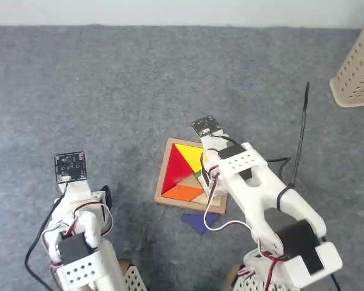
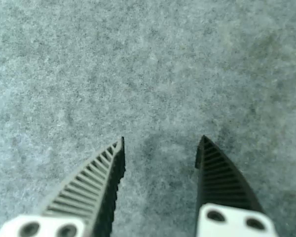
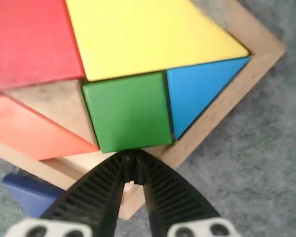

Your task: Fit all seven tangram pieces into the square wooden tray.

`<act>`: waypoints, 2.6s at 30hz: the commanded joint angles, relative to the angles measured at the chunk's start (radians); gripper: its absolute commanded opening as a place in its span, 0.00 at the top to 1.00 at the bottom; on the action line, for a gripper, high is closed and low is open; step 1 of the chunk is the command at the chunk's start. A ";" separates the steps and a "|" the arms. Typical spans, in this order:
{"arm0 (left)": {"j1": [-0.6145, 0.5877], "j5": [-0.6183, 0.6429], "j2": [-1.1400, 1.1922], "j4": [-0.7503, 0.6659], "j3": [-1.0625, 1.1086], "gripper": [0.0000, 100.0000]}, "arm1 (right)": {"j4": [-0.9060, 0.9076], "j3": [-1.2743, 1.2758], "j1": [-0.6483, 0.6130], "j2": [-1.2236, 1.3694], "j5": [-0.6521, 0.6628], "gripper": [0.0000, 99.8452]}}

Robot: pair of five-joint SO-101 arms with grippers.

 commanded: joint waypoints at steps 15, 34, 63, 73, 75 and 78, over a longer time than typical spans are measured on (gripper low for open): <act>0.000 0.009 -0.012 0.003 -0.019 0.77 | -0.038 0.095 0.071 -0.254 -0.015 0.83; 0.000 0.009 -0.012 0.003 -0.019 0.77 | -0.111 0.058 0.031 -0.030 -0.017 0.97; 0.000 0.009 -0.012 0.003 -0.019 0.77 | 0.010 -0.647 0.271 0.409 -0.278 1.00; 0.000 0.009 -0.012 0.003 -0.019 0.77 | 0.044 -0.655 0.298 0.417 -0.328 0.98; 0.000 0.009 -0.012 0.003 -0.019 0.77 | 0.082 -0.674 0.271 0.417 -0.302 0.91; 0.000 0.009 -0.012 0.003 -0.019 0.77 | 0.162 -0.727 0.259 0.417 -0.293 0.77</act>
